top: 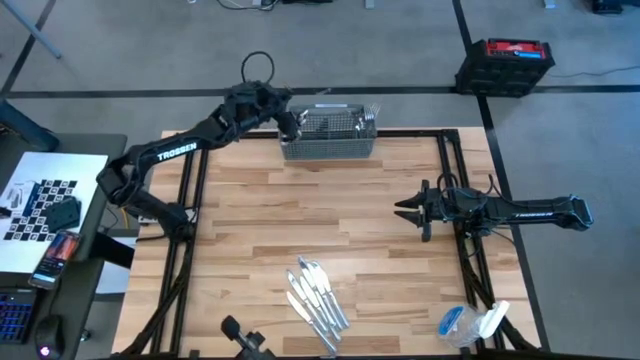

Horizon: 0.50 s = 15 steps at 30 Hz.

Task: Sort silverware
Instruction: Put the silver spoon into the gray organizer

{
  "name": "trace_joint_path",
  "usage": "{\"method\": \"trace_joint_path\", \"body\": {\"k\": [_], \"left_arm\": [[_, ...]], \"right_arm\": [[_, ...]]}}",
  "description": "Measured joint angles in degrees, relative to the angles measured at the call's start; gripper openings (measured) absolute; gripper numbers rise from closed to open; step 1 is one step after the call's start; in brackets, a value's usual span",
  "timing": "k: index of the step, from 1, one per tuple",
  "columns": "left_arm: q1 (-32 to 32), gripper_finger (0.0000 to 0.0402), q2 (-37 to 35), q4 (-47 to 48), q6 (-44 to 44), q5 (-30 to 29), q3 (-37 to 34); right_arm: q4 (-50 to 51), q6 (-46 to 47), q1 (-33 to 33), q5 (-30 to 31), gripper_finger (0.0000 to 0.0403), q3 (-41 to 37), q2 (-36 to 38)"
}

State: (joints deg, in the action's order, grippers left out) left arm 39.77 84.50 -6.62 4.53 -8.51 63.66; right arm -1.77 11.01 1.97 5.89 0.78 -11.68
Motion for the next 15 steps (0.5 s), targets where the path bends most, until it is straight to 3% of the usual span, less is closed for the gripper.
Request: {"method": "trace_joint_path", "body": {"k": [8, 15], "left_arm": [[-0.06, 0.0003, 3.75, -0.3, -0.88, 0.6, -1.79], [-0.23, 0.0052, 3.19, 0.41, 0.03, 2.96, -2.19]], "right_arm": [[0.05, -0.01, 0.01, 0.0, 0.0112, 0.0, 0.01], [0.04, 0.01, -0.01, 0.0, 0.0112, 0.0, 0.02]]}}
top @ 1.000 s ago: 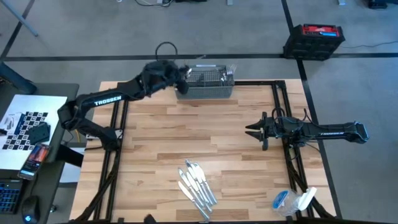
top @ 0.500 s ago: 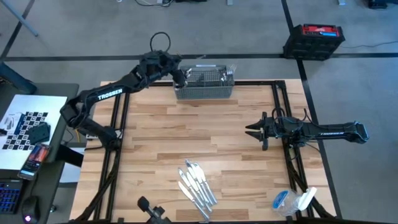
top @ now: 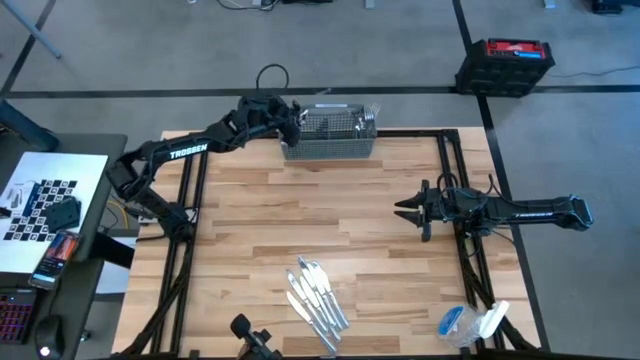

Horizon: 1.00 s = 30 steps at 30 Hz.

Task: Sort silverware
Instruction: Put the silver spoon into the gray organizer, then put the silver table knife into the gray organizer

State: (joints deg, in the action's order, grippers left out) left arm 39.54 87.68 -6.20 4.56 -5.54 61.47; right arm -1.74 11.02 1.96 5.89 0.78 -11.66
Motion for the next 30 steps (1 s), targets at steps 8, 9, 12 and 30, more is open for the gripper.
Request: {"method": "trace_joint_path", "body": {"k": [8, 9, 12, 30], "left_arm": [[-0.37, 0.0133, -7.01, 12.86, 2.85, -0.66, 1.65], [-0.38, 0.0138, -8.25, 15.33, 1.95, -0.9, 1.68], [-0.7, 0.0145, -11.56, 22.29, -3.29, -0.89, 1.69], [-13.51, 0.0138, -13.03, 38.17, -7.21, -0.76, 1.68]], "right_arm": [[0.0, 0.0, 0.02, 0.0, 0.0112, 0.0, -0.02], [0.02, -0.02, 0.02, 0.0, 0.0112, 0.0, -0.02], [0.01, -0.02, 0.01, 0.0, 0.0112, 0.0, -0.02], [-0.06, -0.02, 0.01, 0.0, 0.0112, 0.0, -0.02]]}}
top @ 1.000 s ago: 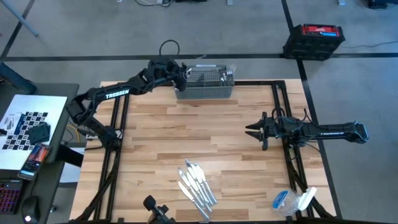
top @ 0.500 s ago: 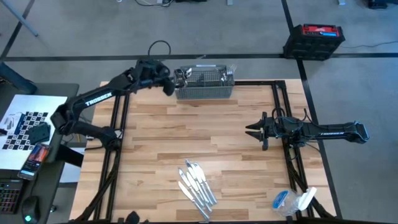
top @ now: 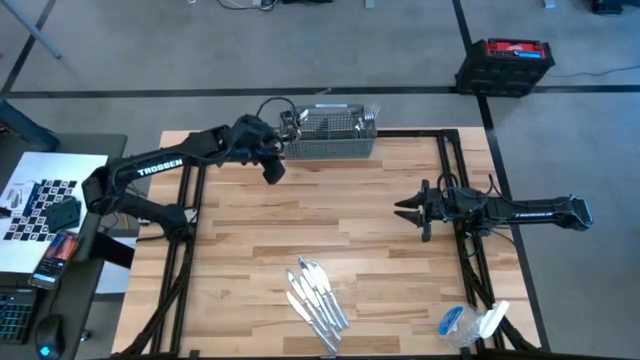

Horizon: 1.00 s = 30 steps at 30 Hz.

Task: Sort silverware
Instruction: Put the silver table knife into the gray organizer

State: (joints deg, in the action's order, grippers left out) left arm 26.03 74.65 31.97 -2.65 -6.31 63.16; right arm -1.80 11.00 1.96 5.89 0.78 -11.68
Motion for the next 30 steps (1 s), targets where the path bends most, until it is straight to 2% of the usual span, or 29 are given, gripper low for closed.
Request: {"method": "trace_joint_path", "body": {"k": [6, 12, 16, 18, 21, 25, 30], "left_arm": [[-5.24, 0.0138, 0.0, 1.2, -9.29, 1.67, -0.02], [-13.62, 0.0137, 0.0, 2.82, -17.65, 3.07, 0.0], [-20.83, 0.0137, 0.46, 5.2, -18.45, 2.82, -0.02], [-24.21, 0.0137, 0.59, 4.96, -18.03, 2.56, -0.18], [-28.17, 0.0137, 0.11, -2.08, -17.67, 0.34, -2.52], [-30.39, 0.0137, -2.15, -9.89, -15.4, 0.91, -7.03], [-33.33, 0.0137, -3.89, -9.81, -13.99, 1.49, -14.79]], "right_arm": [[-1.88, 0.6, 0.11, 0.34, 0.0112, -0.09, 0.02], [-7.8, 12.54, 1.15, 0.63, 0.0112, 0.23, 0.3], [-11.25, 14.3, 0.82, -3.57, 0.0112, 1.32, -2.95], [-11.87, 16.46, -0.23, -5.5, 0.0112, 3.96, -6.85], [-11.63, 17.47, -3.57, -5.86, 0.0112, 9.81, -15.43], [-8.53, 16.17, -8.12, -2.0, 0.0112, 21.86, -31.1], [2.05, 20.55, -11.54, 1.36, 0.0111, 35.77, -53.04]]}}
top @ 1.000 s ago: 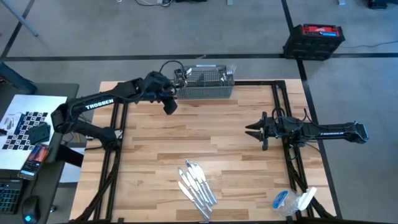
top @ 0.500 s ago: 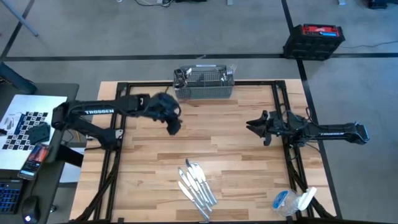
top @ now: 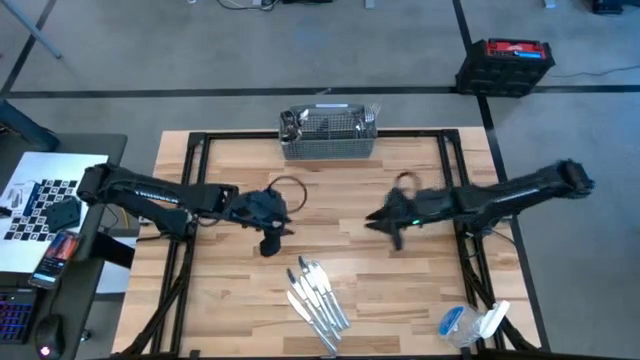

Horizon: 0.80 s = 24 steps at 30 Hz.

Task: Sort silverware
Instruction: Put the silver table knife into the gray organizer

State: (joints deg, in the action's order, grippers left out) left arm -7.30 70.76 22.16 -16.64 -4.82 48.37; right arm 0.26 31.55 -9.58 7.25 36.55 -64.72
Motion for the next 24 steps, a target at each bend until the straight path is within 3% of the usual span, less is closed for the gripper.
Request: {"method": "trace_joint_path", "body": {"k": [6, 14, 17, 24], "left_arm": [[-4.43, 0.0137, -0.37, -3.23, 0.06, 0.02, -8.01], [-6.61, 0.0137, -0.33, -23.67, -0.83, -0.73, -15.75], [-6.61, 0.0137, -0.33, -26.14, -0.67, -0.74, -16.66], [-6.61, 0.0137, -0.33, -25.93, -0.1, -1.01, -16.75]], "right_arm": [[0.01, 10.84, -4.09, 0.01, 0.0111, 11.67, -20.99], [-0.29, 23.95, -7.3, -5.86, 0.0111, 22.95, -38.32], [-0.6, 19.68, -7.79, -5.87, 0.0111, 26.73, -42.43], [-0.63, -2.6, -9.78, -5.79, 0.011, 31.45, -49.53]]}}
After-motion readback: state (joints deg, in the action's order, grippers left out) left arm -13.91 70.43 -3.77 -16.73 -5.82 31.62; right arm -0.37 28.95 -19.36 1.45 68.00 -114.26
